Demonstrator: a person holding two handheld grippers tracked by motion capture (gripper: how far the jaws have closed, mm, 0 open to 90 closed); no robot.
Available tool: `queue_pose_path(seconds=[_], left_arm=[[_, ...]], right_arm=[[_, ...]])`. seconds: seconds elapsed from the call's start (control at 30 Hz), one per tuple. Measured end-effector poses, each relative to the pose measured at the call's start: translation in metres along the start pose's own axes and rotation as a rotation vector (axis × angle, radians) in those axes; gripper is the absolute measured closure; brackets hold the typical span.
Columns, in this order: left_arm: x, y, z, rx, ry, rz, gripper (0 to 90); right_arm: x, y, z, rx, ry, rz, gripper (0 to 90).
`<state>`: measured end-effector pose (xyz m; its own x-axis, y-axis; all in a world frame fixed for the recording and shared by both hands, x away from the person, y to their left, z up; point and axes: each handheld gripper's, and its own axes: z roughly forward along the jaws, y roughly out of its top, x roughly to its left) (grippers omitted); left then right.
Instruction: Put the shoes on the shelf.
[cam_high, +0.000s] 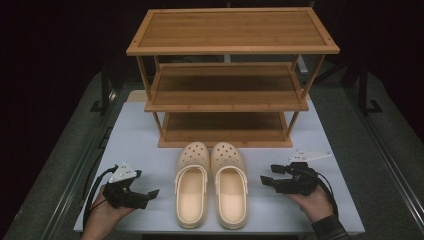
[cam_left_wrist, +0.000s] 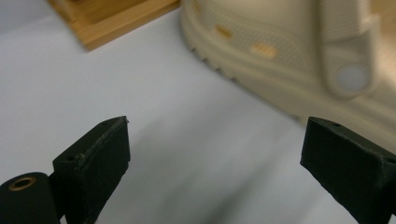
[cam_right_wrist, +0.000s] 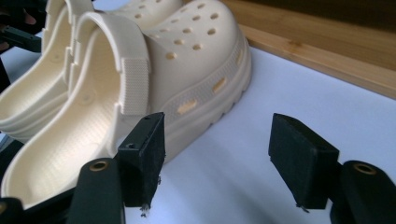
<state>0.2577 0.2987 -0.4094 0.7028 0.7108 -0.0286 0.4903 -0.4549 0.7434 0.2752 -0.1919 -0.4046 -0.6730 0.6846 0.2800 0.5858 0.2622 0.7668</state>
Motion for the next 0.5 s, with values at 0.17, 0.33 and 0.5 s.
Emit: queue_pose_path(seconds=[0.17, 0.33, 0.5], left_arm=[[-0.009, 0.013, 0.0, -0.027, -0.042, 0.015, 7.6], [-0.019, 0.027, 0.005, -0.04, -0.063, 0.037, 7.6], [-0.027, 0.035, 0.011, -0.046, -0.07, 0.046, 7.6]], right_arm=[[0.006, 0.003, 0.001, -0.025, 0.01, 0.003, 34.1], [0.013, 0.008, 0.006, -0.028, 0.02, -0.011, 31.4], [0.02, 0.014, 0.012, -0.024, 0.037, -0.028, 31.2]])
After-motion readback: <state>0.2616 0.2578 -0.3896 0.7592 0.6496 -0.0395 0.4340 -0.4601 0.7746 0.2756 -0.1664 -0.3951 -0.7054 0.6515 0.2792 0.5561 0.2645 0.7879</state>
